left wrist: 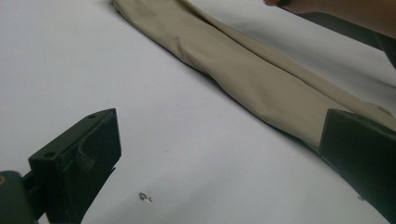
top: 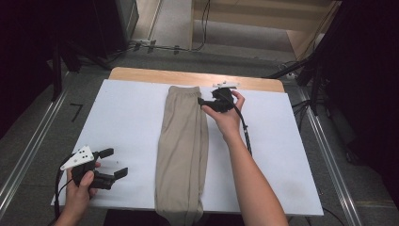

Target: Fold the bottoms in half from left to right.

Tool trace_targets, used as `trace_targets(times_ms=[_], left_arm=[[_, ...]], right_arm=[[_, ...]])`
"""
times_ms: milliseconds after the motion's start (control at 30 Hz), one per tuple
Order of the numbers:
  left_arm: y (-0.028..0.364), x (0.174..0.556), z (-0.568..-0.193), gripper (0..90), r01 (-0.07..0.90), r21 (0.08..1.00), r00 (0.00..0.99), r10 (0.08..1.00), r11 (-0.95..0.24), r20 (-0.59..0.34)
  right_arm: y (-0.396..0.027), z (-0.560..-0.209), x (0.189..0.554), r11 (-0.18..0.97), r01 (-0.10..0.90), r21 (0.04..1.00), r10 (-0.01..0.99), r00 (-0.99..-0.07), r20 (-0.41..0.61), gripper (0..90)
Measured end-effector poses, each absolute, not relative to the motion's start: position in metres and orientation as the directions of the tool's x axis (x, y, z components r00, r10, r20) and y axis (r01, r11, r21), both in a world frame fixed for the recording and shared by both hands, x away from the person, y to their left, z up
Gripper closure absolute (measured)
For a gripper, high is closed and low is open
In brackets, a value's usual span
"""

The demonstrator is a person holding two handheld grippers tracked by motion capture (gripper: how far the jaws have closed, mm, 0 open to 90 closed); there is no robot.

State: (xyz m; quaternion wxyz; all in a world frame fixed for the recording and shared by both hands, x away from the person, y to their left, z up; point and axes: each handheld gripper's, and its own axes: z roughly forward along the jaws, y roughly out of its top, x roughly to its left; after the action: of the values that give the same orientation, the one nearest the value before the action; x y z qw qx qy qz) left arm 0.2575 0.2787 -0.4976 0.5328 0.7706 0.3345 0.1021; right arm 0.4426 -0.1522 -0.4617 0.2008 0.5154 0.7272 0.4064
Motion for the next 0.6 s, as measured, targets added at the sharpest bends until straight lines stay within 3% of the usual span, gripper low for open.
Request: trace_targets(times_ms=[367,467,600], left_arm=[[0.26,0.236,-0.487,0.0,0.389,0.895,0.766,0.616,-0.218,-0.183],[0.245,0.221,-0.484,0.0,0.38,0.894,0.795,0.578,-0.238,-0.184],[0.222,0.202,-0.485,14.0,0.38,0.887,0.825,0.53,-0.263,-0.196]], right_arm=[[-0.152,-0.474,0.317,0.161,0.523,0.837,0.858,-0.493,0.143,14.8],[-0.152,-0.48,0.281,0.185,0.53,0.828,0.841,-0.521,0.145,24.0],[-0.153,-0.485,0.233,0.233,0.51,0.828,0.815,-0.567,0.119,40.0]])
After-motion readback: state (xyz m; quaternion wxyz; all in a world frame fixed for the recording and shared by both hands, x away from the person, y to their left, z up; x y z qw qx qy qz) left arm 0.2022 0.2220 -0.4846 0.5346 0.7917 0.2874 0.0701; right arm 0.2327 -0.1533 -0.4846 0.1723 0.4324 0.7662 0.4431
